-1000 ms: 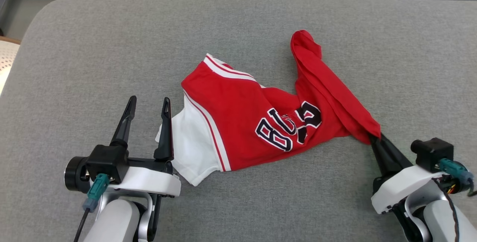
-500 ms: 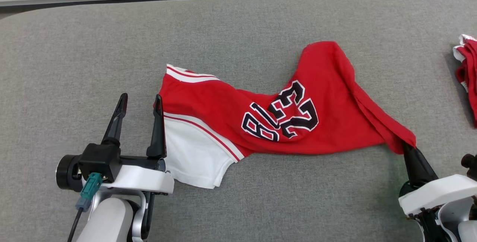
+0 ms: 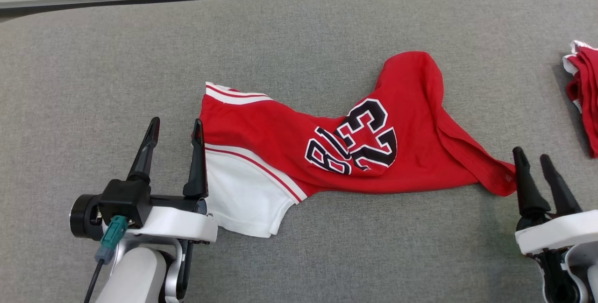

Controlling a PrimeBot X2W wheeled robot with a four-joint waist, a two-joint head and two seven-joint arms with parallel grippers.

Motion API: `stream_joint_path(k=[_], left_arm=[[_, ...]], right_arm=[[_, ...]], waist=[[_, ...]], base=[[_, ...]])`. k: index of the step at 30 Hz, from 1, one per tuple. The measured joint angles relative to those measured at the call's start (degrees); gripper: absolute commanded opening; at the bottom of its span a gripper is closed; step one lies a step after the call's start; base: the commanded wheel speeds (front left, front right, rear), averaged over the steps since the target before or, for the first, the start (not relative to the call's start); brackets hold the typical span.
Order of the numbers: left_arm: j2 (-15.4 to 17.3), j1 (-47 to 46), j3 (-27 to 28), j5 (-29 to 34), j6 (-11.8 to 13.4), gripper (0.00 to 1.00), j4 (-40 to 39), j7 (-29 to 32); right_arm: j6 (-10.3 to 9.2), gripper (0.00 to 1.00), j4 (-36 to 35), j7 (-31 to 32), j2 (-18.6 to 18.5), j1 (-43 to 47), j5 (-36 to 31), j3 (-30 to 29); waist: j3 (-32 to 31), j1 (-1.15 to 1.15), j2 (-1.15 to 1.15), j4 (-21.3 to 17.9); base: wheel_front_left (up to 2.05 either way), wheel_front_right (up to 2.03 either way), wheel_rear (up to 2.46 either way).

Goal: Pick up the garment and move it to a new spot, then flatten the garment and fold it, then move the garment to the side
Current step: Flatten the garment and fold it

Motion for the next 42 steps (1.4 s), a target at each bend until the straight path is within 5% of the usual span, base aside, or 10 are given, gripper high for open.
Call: stream_joint_path(k=[6,15,42], left_arm=[[0.3,1.1,1.7,-0.4,0.7,1.00,-0.7,0.0],[1.4,5.8,2.1,-1.1,1.0,1.00,-0.8,0.1],[2.8,11.4,0.1,-3.1,0.6,1.00,-1.3,4.5]], right_arm=[[0.01,1.00,-7.0,-4.3,-2.7,0.1,-8.1,-1.4],[0.01,1.00,-15.3,-2.5,-1.5,2.6,-18.1,0.0],[0.01,1.00,-19.3,1.1,1.2,9.1,-21.0,2.3]], waist=[[-1.6,0.00,0.00,-0.5],[-5.6,0.00,0.00,-1.2],[-9.4,0.00,0.00,-1.1]], base=[[0.00,0.00,0.00],[0.00,0.00,0.00],[0.00,0.00,0.00]])
